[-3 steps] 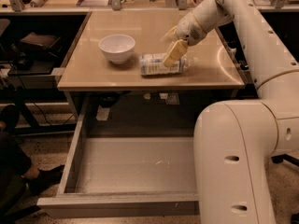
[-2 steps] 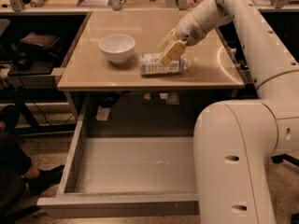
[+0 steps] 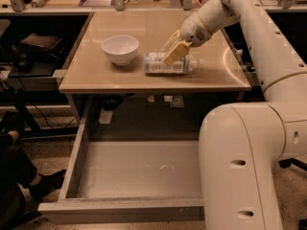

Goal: Place blue plastic bottle into top drawer

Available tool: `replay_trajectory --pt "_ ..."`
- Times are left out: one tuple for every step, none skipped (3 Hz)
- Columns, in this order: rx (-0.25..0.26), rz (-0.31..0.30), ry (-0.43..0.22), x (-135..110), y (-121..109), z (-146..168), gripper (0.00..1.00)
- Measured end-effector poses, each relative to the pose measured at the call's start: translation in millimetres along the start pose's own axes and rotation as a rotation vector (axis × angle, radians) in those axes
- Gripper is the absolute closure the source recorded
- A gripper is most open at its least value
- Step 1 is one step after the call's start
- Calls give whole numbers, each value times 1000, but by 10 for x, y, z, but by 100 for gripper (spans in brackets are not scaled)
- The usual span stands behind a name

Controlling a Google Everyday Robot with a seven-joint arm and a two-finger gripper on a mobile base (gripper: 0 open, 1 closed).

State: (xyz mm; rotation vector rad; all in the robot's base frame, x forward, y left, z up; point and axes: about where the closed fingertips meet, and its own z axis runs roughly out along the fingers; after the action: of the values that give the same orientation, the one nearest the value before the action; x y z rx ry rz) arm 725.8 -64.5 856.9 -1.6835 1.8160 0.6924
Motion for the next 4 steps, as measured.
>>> replay_trajectory --pt "0 0 0 0 0 0 100" --pt "25 11 -21 -26 70 -97 100" --pt "208 18 -60 -47 252 -784 100" --pt "422 76 -78 -148 633 -1533 100"
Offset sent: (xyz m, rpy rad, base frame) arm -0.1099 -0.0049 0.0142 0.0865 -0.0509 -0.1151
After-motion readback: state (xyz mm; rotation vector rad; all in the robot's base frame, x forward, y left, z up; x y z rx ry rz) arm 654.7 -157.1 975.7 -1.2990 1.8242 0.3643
